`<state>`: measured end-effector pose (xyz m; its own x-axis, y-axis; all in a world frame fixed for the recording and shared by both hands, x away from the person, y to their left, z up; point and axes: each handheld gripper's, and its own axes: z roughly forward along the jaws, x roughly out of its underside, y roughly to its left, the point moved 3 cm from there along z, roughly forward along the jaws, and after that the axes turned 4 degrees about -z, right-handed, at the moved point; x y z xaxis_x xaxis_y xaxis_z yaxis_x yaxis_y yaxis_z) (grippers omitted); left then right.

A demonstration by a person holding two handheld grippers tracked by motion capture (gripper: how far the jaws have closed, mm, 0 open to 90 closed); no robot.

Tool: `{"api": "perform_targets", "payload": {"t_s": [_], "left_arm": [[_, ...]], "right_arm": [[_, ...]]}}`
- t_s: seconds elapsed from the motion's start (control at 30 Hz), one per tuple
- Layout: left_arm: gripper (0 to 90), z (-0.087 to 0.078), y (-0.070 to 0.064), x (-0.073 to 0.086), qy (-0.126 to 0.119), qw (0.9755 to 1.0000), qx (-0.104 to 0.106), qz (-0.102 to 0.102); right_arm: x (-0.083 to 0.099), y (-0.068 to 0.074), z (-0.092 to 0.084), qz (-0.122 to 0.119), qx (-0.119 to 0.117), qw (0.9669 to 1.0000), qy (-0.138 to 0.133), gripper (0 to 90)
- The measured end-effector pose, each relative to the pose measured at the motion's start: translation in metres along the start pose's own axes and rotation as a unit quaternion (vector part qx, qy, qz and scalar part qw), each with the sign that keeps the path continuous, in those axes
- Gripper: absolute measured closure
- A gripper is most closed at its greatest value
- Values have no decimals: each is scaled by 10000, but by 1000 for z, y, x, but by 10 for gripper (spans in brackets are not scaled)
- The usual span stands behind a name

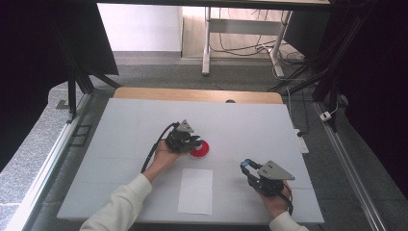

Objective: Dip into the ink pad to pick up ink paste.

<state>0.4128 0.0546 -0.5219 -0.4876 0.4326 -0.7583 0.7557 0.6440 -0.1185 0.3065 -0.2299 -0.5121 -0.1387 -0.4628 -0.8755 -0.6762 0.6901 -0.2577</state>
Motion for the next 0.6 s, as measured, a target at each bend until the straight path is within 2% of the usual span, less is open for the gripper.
{"api": "perform_targets", "payload": {"t_s": [0.6], "left_arm": [[759, 1, 0, 2, -1, 10000, -12, -11]], "right_arm": [[0, 0, 0, 7, -3, 10000, 4, 656]]}}
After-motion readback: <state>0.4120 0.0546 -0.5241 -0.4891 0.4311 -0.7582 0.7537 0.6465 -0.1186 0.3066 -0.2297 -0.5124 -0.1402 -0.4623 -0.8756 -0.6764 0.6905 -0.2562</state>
